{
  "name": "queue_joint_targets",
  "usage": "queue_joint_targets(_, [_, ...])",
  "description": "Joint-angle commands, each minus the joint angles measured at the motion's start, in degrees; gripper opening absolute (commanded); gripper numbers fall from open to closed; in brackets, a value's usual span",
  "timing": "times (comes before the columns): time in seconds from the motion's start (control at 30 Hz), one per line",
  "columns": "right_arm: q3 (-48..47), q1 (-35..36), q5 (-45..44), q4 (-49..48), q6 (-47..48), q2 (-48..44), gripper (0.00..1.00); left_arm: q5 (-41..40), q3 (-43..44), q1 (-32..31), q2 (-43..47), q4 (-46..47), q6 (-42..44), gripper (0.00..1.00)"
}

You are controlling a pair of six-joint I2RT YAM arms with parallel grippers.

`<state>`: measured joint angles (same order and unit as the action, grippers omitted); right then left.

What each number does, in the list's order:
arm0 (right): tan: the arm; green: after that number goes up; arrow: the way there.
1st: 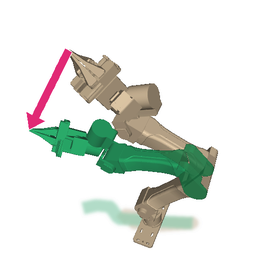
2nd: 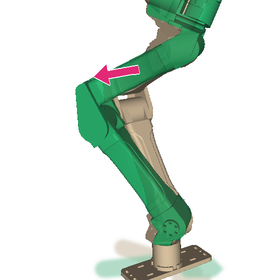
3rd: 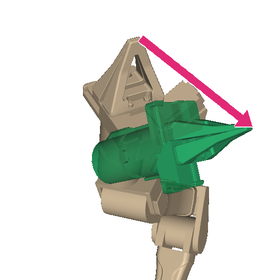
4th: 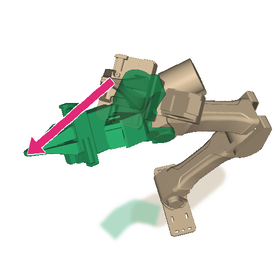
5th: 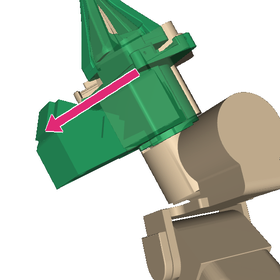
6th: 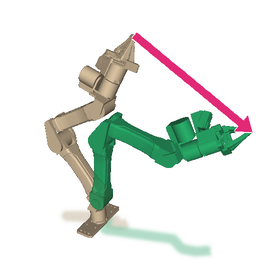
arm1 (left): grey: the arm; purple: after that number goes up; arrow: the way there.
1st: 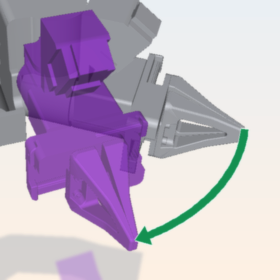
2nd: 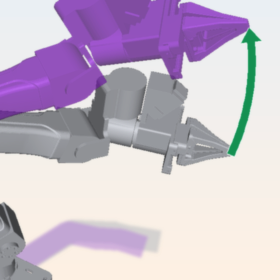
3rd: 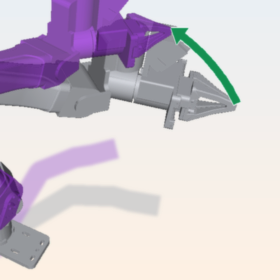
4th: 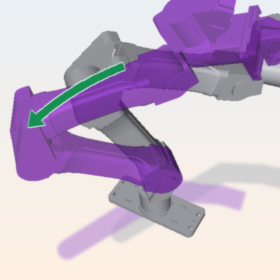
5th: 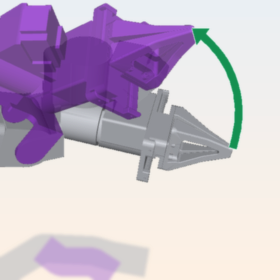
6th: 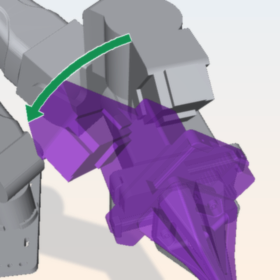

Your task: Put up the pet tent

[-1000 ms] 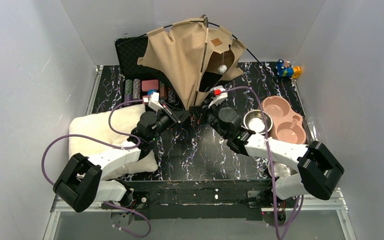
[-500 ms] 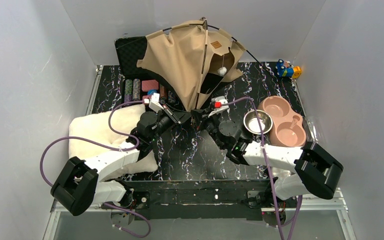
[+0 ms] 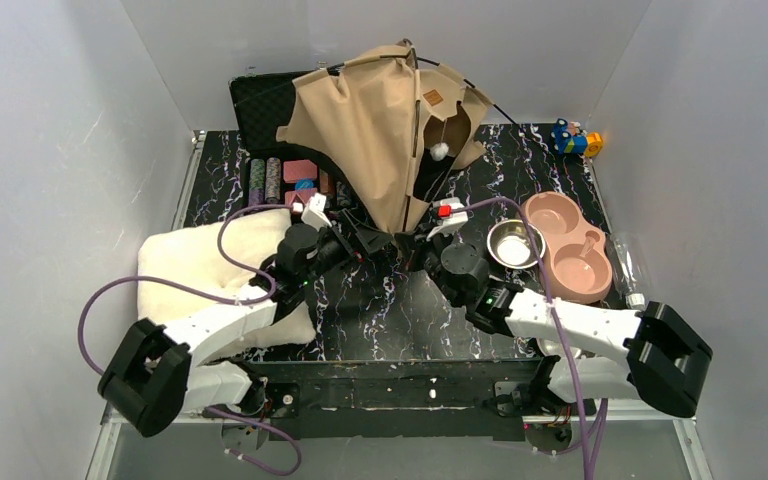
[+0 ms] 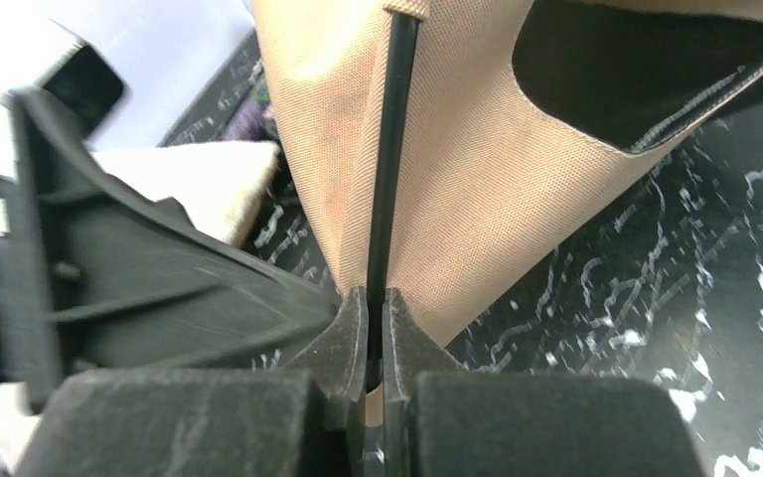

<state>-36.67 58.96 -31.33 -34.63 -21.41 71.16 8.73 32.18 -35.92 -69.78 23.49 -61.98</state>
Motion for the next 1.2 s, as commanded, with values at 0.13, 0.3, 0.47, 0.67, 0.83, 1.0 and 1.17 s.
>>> queue_joint_targets(0.13, [-3.4,0.3,0.6,27.6,-5.5,-8.2,0.27,-2.6,-2.2,1.2,22.1,-21.9,16.1,0.98])
queue_joint_targets(0.3, [-2.8,0.3,5.2,40.2,-6.4,-16.4,0.62,-5.2,0.8,2.2,34.3,-42.2,27.5,0.98])
queue_joint_targets(0.47, [-5.4,0.3,8.0,50.1,-6.4,-23.6,0.77,-11.7,10.9,2.7,34.1,-56.5,39.1,0.98])
queue_joint_targets(0.67, [-14.1,0.3,5.0,55.6,-3.5,-19.7,0.78,-15.7,23.6,5.5,24.2,-59.6,49.7,0.98])
queue_joint_targets(0.83, [-19.9,0.0,1.5,52.0,-0.4,-10.4,0.78,-19.2,29.5,11.9,17.3,-55.7,55.2,0.98])
queue_joint_targets(1.0, [-26.3,-1.2,-7.6,53.3,-0.3,-0.1,0.78,-27.2,26.9,14.5,16.4,-49.9,58.2,0.98])
queue_joint_targets(1.17, [-27.7,-1.8,-5.9,49.7,2.4,3.7,0.43,-29.8,18.6,14.6,26.0,-44.5,61.1,0.98])
